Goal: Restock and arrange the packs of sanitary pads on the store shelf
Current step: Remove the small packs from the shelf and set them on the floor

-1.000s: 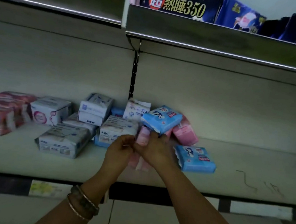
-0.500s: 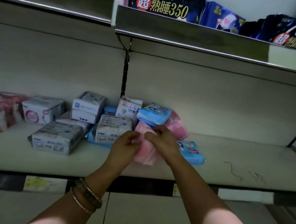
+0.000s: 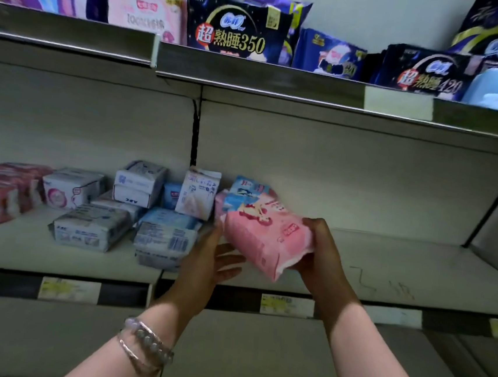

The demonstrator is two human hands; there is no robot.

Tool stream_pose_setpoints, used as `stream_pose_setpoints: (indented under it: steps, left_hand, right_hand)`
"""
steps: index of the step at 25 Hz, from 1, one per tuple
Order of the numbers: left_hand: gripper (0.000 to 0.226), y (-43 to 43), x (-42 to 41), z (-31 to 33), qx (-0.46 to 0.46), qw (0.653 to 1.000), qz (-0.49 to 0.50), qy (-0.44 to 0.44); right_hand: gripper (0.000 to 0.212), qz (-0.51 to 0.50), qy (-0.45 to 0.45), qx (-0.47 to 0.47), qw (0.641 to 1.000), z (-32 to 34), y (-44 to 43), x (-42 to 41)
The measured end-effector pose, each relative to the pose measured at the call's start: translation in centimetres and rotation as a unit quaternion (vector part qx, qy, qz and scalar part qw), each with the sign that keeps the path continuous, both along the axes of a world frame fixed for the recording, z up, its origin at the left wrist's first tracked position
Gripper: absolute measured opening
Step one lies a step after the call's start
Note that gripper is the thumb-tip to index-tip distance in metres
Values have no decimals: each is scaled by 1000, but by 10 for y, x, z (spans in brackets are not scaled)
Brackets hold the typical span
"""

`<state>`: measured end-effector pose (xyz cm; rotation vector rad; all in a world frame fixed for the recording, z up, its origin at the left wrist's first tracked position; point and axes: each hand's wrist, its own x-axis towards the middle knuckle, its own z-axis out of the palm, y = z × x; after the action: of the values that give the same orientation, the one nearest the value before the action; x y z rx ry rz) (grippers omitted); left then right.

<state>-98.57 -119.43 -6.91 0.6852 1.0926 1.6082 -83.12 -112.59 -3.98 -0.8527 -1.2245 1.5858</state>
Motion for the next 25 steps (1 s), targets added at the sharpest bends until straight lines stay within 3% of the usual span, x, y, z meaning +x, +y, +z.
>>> stream_pose_setpoints:
  steps: [3, 8, 13, 15, 17, 20, 25]
  left_hand:
    - [49, -17, 24, 1, -30, 999, -13, 4]
    - [28, -55, 71, -9, -77, 997, -21, -1]
    - [32, -86, 100, -10, 32, 984, 113, -134]
    - [44, -95, 105, -7, 89, 971, 129, -181]
    - [59, -102, 109, -5, 117, 971, 128, -164]
    - [57, -114, 123, -4, 128, 982, 103, -89]
    - [65, -136, 101, -11, 102, 992, 70, -16]
  right_hand:
    - [34, 5, -32, -10, 999, -16, -13, 27]
    - [28, 24, -40, -17, 999, -34, -38, 67]
    - [47, 76, 61, -18, 995, -39, -66, 85]
    - [48, 105, 38, -12, 994, -39, -79, 84]
    - [61, 124, -3, 4, 992, -39, -90, 79]
    - [77, 143, 9, 36, 989, -36, -101, 76]
    - [56, 129, 57, 77, 987, -30, -108, 76]
